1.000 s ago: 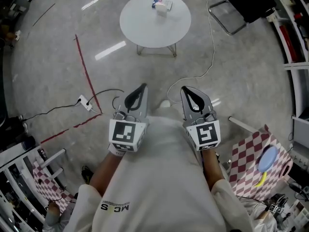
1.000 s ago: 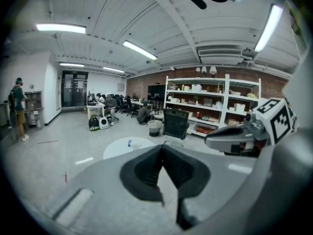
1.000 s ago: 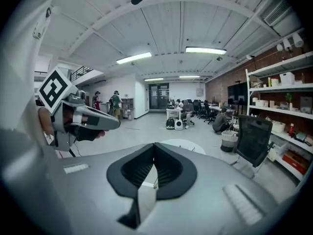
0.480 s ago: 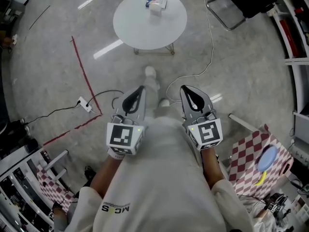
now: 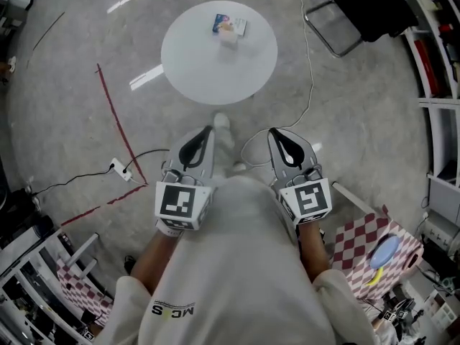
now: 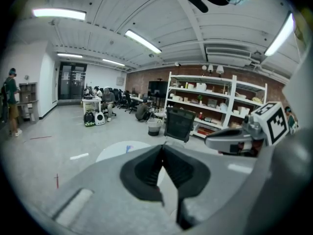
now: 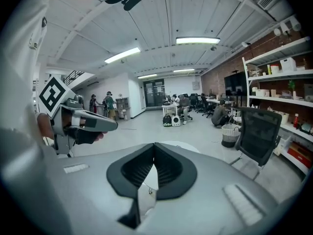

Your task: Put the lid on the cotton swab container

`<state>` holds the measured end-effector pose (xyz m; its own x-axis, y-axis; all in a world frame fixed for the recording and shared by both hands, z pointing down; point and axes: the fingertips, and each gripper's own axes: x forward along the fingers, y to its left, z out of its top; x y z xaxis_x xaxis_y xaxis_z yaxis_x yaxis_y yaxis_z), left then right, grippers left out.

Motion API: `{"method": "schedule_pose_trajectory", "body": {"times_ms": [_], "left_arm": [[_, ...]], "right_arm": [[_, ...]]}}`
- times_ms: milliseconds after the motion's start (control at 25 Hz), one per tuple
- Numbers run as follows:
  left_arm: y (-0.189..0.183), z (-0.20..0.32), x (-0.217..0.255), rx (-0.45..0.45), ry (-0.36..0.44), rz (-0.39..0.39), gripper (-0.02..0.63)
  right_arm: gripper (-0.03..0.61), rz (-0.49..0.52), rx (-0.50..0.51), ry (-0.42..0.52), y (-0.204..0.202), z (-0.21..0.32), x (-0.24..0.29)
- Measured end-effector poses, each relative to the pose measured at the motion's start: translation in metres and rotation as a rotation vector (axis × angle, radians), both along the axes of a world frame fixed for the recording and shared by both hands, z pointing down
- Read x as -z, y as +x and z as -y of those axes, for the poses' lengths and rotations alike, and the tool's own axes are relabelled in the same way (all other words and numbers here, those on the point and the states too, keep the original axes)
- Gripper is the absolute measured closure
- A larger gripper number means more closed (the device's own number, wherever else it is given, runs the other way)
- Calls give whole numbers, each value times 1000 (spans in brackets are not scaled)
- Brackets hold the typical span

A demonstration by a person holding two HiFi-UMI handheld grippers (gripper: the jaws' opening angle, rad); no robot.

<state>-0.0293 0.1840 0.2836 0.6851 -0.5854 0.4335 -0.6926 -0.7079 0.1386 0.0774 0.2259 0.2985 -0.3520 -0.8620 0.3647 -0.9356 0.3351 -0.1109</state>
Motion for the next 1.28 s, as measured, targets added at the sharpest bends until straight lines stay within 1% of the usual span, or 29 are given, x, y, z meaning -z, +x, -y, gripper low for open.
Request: {"method": "schedule_pose_trajectory", "body": {"times_ms": [240, 360, 480, 600, 680, 960, 1040, 1160, 1280], "left_arm": [[9, 100, 2, -36, -14, -22, 614], [17, 148, 1, -62, -17, -42, 614], [19, 183, -2, -86, -22, -44, 614], [20, 215, -11, -89, -41, -37, 614], [20, 228, -17, -86, -58, -35, 614], [17, 261, -39, -55, -98, -28, 614], [17, 268, -41, -38, -101, -33, 614], [17, 278, -50, -31, -100, -12, 614], [20, 284, -61, -29, -99, 6, 614]], "right_arm": [[580, -23, 0, 0, 3, 101, 8], [580, -34, -20, -7, 7, 149, 7], [580, -63, -24, -14, 8, 186, 6], [580, -77, -29, -27, 10, 220, 4], [580, -74, -26, -41, 11, 236, 2], [580, -69, 32, -93, 5, 277, -19], [580, -76, 56, -100, 4, 286, -27], [580, -101, 83, -113, 2, 299, -43], [580, -117, 93, -106, 0, 311, -58]]}}
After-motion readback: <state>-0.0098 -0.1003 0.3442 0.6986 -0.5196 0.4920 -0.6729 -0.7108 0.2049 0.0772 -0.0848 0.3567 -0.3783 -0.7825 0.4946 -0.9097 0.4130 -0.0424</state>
